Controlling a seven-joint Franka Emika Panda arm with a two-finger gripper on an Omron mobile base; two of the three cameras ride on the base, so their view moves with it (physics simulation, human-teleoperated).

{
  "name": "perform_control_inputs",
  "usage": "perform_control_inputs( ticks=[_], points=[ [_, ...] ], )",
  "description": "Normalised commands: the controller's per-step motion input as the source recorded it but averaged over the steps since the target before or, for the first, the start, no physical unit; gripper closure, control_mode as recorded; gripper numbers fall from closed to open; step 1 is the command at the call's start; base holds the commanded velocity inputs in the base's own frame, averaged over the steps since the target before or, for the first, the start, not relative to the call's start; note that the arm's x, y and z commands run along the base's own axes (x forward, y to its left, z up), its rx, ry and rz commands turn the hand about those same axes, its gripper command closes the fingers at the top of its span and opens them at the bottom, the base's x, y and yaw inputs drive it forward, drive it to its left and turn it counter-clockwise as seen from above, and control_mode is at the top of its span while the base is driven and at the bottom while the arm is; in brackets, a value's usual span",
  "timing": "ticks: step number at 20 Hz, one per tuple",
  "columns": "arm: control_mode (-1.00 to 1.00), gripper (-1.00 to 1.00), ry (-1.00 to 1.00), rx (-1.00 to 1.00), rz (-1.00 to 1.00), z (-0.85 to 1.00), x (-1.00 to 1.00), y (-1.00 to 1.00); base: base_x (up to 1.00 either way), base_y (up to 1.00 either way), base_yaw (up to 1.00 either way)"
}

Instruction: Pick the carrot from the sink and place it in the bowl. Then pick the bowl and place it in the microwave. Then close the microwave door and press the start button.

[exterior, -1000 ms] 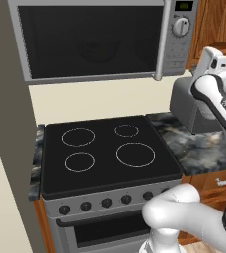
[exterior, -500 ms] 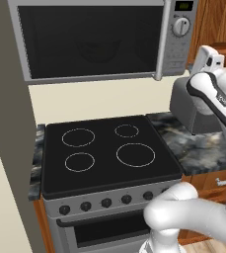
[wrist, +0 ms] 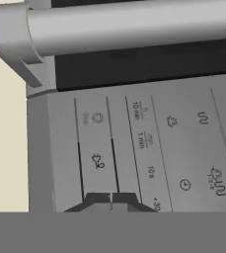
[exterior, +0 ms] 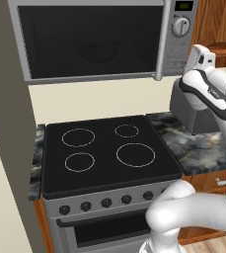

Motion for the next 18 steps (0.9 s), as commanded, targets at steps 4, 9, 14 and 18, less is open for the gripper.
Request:
perform_control_inputs(
  ticks=[4,9,14,18],
  points=[
    [-1.0,1.0,0.03,0.0,0.0,-0.09,0.51,-0.04,0.0,0.0,0.0],
    [-1.0,1.0,0.01,0.0,0.0,-0.06,0.46,-0.08,0.0,0.0,0.0],
    [-1.0,1.0,0.0,0.0,0.0,-0.05,0.16,-0.02,0.0,0.0,0.0],
    [-1.0,1.0,0.0,0.0,0.0,0.0,0.01,0.0,0.0,0.0,0.0]
  ],
)
